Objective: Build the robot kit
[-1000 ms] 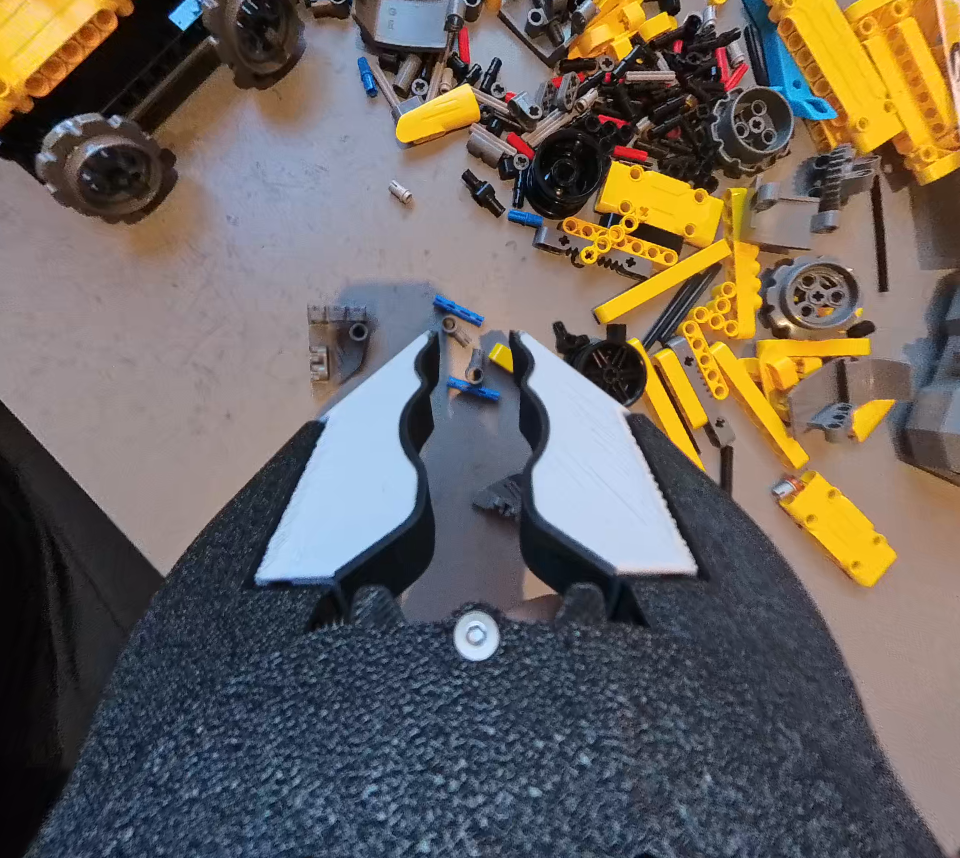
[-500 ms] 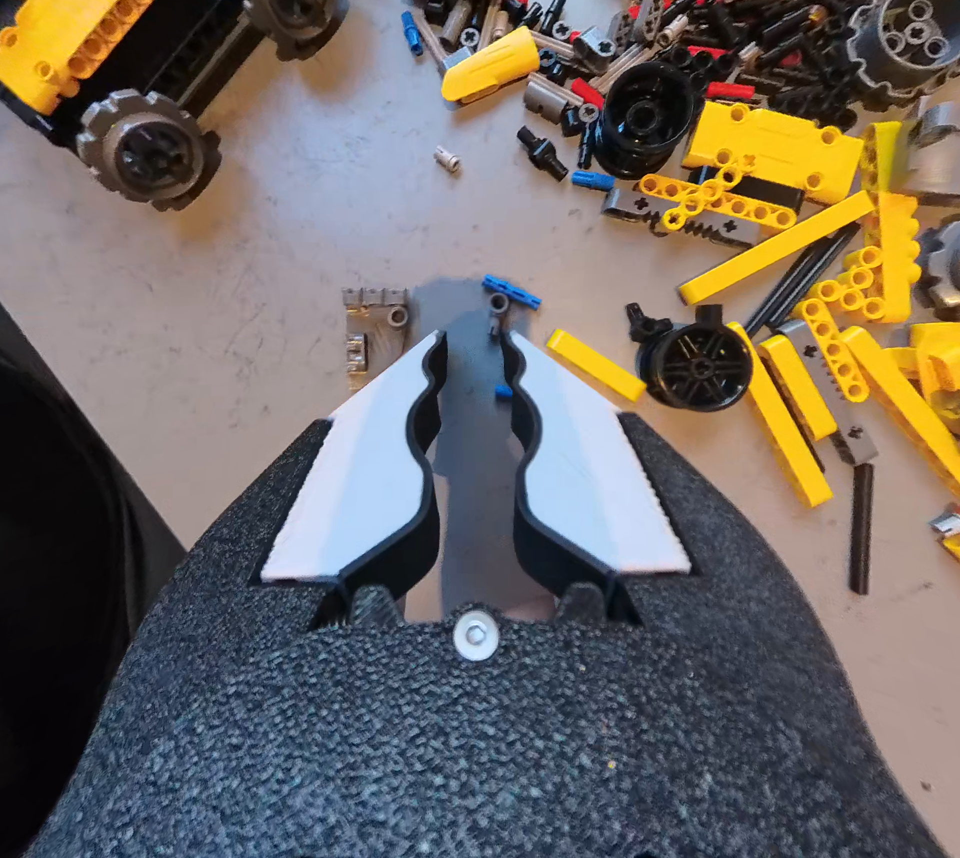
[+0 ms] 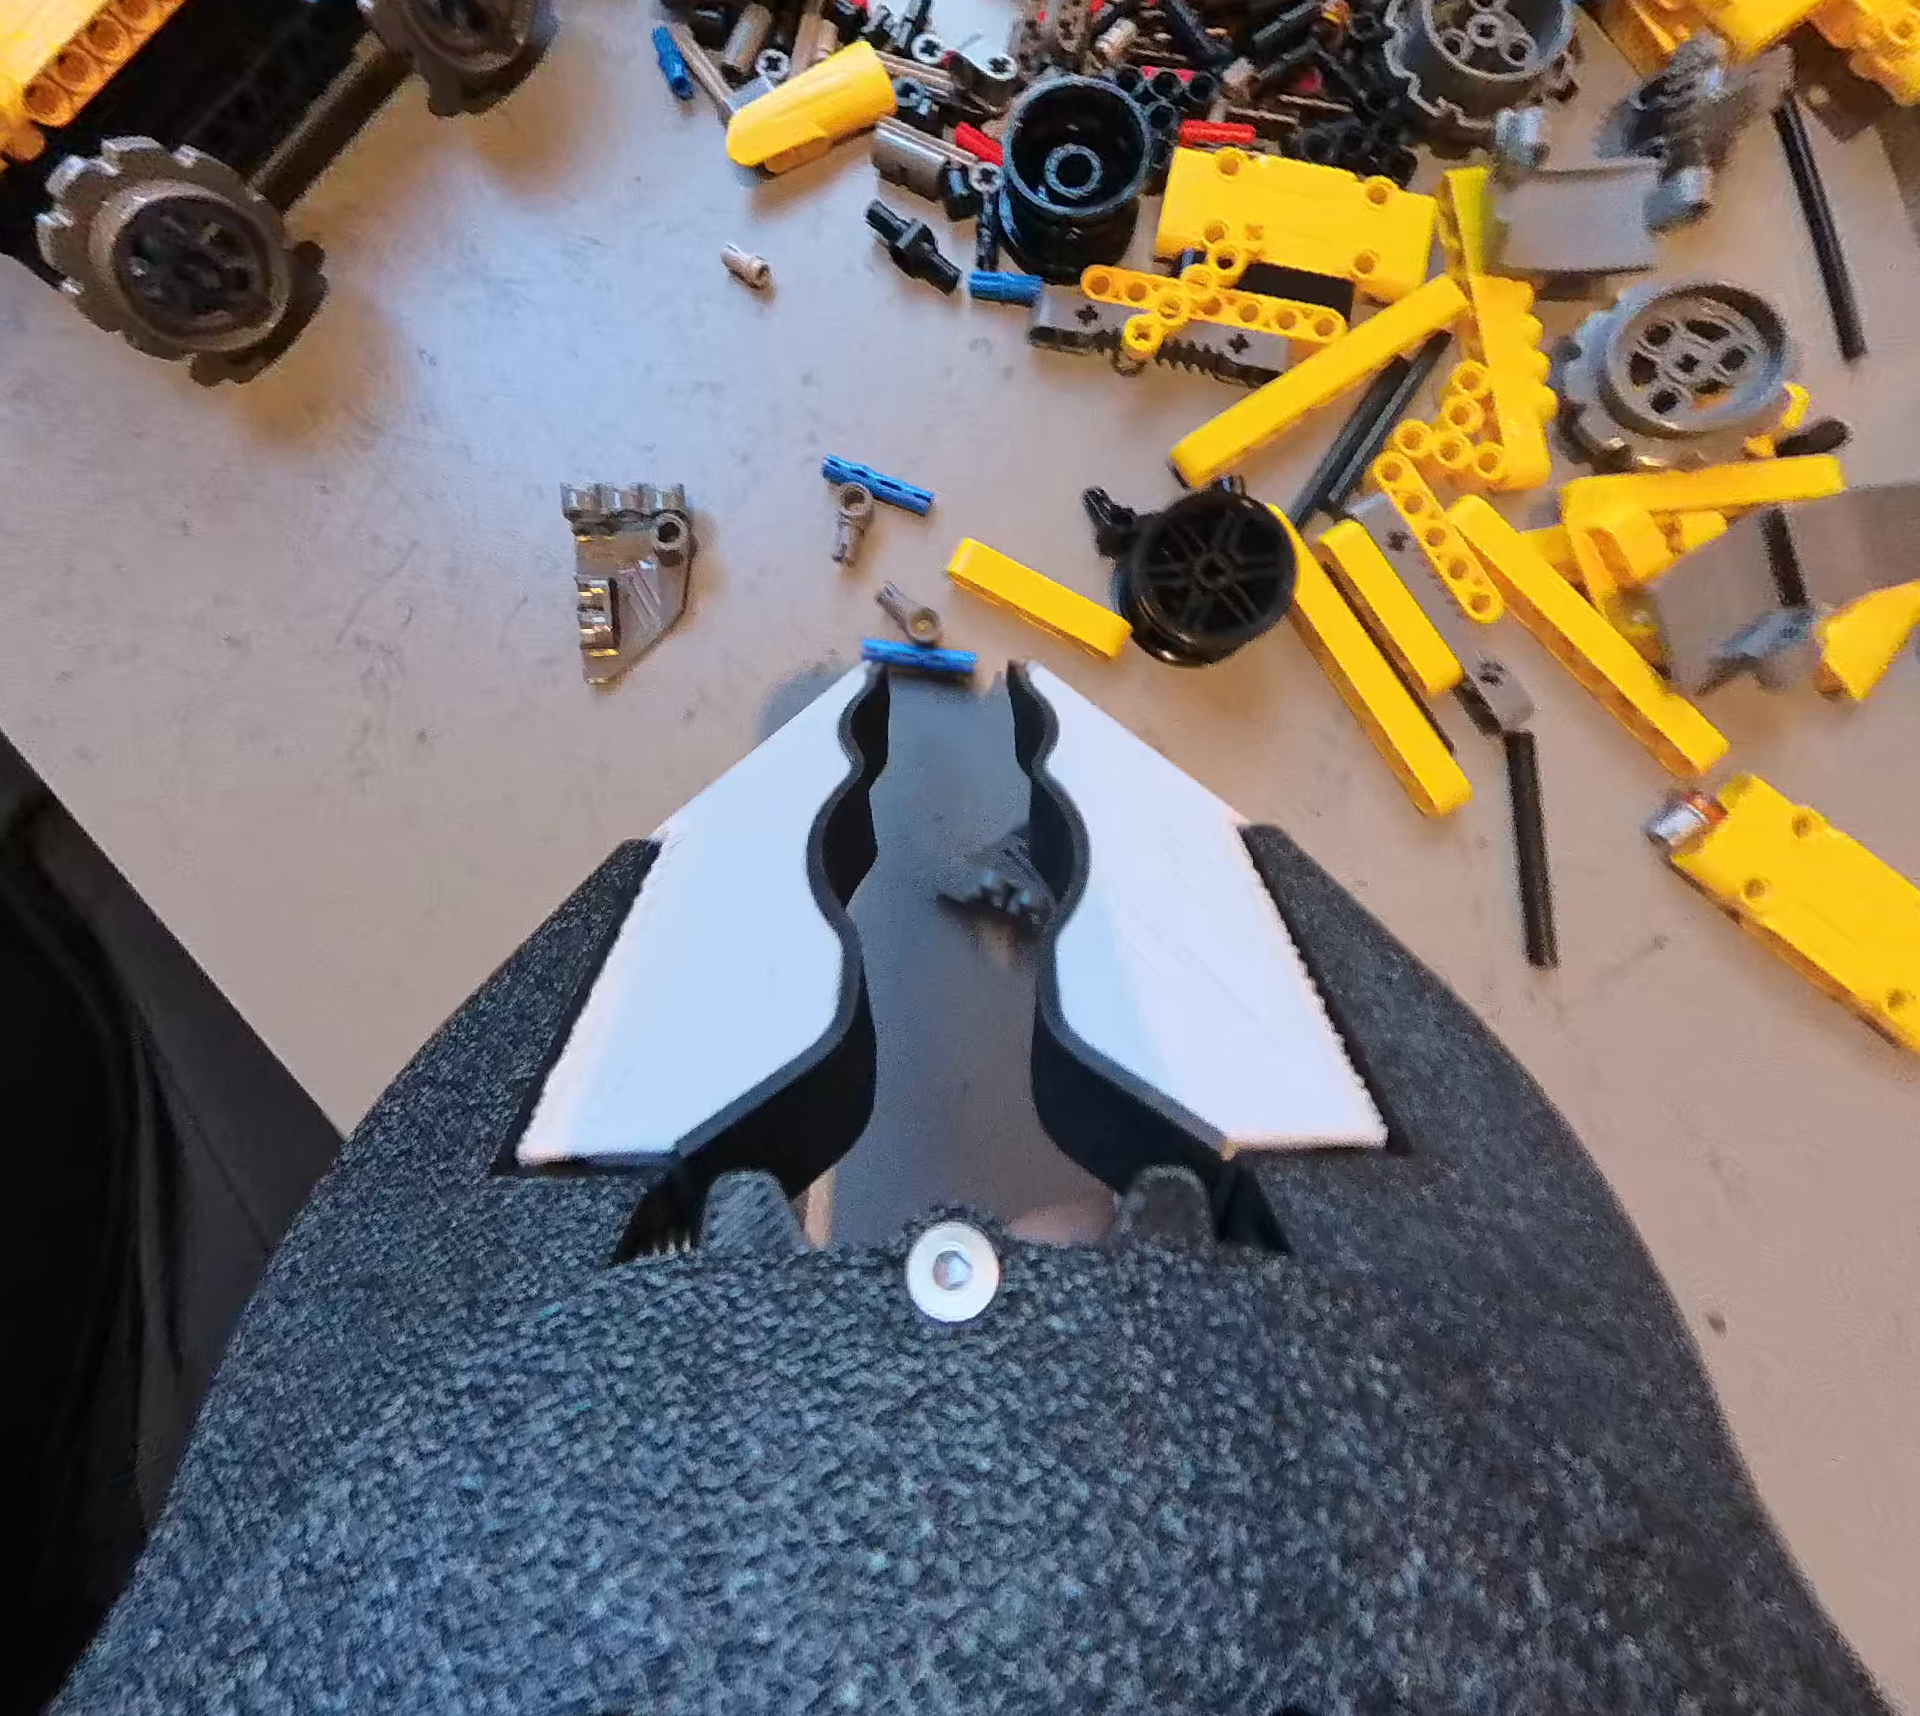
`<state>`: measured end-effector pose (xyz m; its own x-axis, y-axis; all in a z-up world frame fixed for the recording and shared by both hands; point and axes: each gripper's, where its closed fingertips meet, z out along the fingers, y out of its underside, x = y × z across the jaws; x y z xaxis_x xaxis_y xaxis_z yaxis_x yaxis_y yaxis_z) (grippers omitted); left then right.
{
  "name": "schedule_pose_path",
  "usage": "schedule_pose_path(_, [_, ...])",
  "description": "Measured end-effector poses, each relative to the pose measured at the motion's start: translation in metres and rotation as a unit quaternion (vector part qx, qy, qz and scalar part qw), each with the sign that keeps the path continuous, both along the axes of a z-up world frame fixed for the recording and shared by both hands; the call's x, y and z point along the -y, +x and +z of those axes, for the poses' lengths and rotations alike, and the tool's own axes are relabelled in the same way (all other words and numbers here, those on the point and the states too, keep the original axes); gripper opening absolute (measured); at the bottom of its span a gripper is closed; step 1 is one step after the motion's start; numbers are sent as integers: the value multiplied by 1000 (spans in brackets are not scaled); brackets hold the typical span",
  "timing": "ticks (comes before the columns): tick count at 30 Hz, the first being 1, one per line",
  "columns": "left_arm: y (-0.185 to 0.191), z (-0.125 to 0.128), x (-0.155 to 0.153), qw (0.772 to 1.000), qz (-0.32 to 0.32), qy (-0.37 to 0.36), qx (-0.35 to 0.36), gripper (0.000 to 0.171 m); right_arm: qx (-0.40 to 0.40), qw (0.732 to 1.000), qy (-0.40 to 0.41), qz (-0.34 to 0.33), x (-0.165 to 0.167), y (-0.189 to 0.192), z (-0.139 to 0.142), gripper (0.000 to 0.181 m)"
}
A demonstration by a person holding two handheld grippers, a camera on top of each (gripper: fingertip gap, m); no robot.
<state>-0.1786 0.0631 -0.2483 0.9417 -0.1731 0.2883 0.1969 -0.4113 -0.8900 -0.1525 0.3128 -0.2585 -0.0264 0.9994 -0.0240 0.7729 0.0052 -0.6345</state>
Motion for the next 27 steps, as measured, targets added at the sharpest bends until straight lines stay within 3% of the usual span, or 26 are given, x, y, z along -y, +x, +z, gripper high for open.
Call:
schedule_pose_path(9, [-4, 0, 1, 1000, 6, 0, -5, 17, 10, 999, -36, 34, 27, -12, -14, 20])
schedule_pose_path(13, [-2, -1, 2, 1000, 2, -1, -4, 17, -1, 999, -37, 39, 36, -12, -8, 25])
schedule_pose_path(21, [-3, -1, 2, 1000, 4, -1, -7, 17, -12, 1000, 4, 5, -1, -14, 6, 24])
schedule_pose_path(27, [-6, 1, 4, 1000, 7, 3, -1, 17, -1, 1000, 22, -1, -9, -18, 1, 24])
